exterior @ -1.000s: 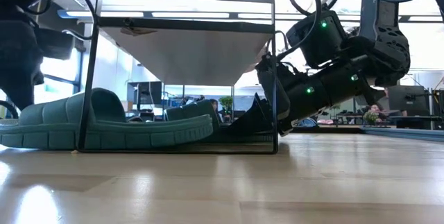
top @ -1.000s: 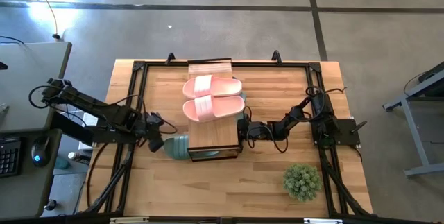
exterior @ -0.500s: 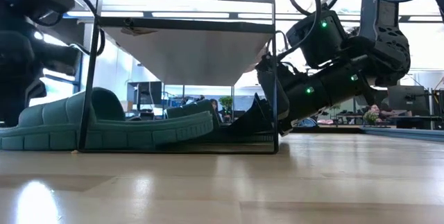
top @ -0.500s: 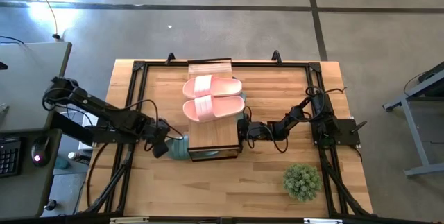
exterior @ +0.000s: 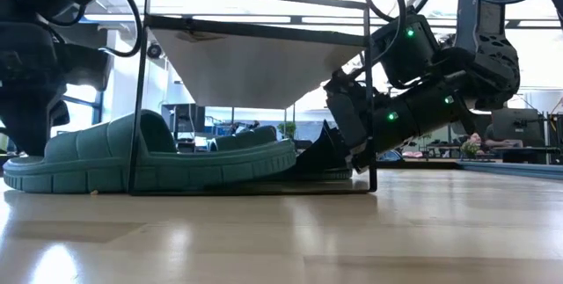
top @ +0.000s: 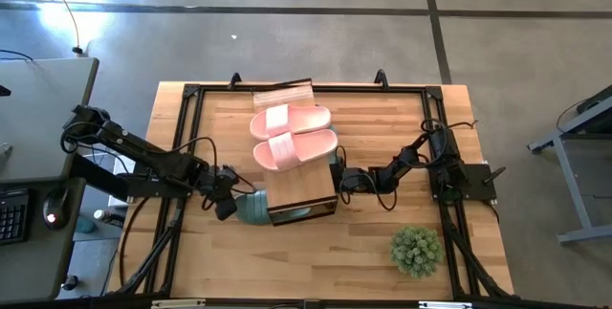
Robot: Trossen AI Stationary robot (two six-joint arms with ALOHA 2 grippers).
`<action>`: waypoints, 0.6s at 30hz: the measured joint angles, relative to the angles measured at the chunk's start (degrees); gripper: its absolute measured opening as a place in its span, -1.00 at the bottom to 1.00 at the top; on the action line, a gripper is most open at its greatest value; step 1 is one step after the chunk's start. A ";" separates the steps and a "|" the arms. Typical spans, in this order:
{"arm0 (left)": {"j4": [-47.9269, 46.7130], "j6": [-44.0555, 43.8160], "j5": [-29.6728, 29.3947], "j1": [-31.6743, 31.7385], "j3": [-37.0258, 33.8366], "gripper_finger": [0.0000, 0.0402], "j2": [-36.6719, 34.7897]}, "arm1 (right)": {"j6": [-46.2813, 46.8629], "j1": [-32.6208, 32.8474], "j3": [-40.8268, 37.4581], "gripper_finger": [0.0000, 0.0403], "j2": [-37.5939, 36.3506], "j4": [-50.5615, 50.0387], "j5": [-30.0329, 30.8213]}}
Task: Pick and place slides into the shelf
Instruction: Put the green slide under the shelf
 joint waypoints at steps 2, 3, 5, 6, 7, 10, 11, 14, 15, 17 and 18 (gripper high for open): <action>0.53 -0.16 -0.29 -0.01 0.00 -1.00 0.00 | -0.02 0.01 0.00 -1.00 0.00 0.04 0.00; 1.12 -0.15 -0.40 0.02 0.05 -1.00 -0.01 | 0.01 -0.02 0.00 -1.00 0.00 0.04 0.04; 0.90 -0.13 -0.46 0.00 0.07 -1.00 0.00 | -0.01 0.01 0.00 -1.00 0.00 0.04 0.17; 0.86 -0.04 -0.46 0.00 0.07 -1.00 -0.02 | -0.07 -0.01 0.00 -1.00 -0.01 0.04 0.23; 0.82 0.11 -0.48 0.00 0.07 -1.00 -0.02 | -0.21 0.00 0.00 -1.00 -0.12 -0.17 0.27; 0.65 0.13 -0.63 0.00 0.07 -1.00 -0.02 | -0.60 0.01 0.02 -1.00 -0.52 -1.26 1.17; 0.64 0.13 -0.64 0.00 0.07 -1.00 -0.02 | -1.02 0.05 0.02 -1.00 -0.83 -2.11 1.66; 0.59 0.20 -0.64 0.00 0.07 -1.00 -0.02 | -1.24 0.05 0.04 -1.00 -1.40 -3.55 2.37; 0.59 0.24 -0.66 0.00 0.07 -1.00 -0.02 | -1.43 0.05 0.04 -1.00 -1.62 -3.84 2.47; 0.58 0.26 -0.70 0.00 0.07 -1.00 -0.02 | -1.73 0.05 0.04 -1.00 -2.10 -4.27 2.62; 0.57 0.24 -0.74 0.00 0.07 -1.00 -0.02 | -1.79 0.05 0.02 -1.00 -2.38 -4.53 2.77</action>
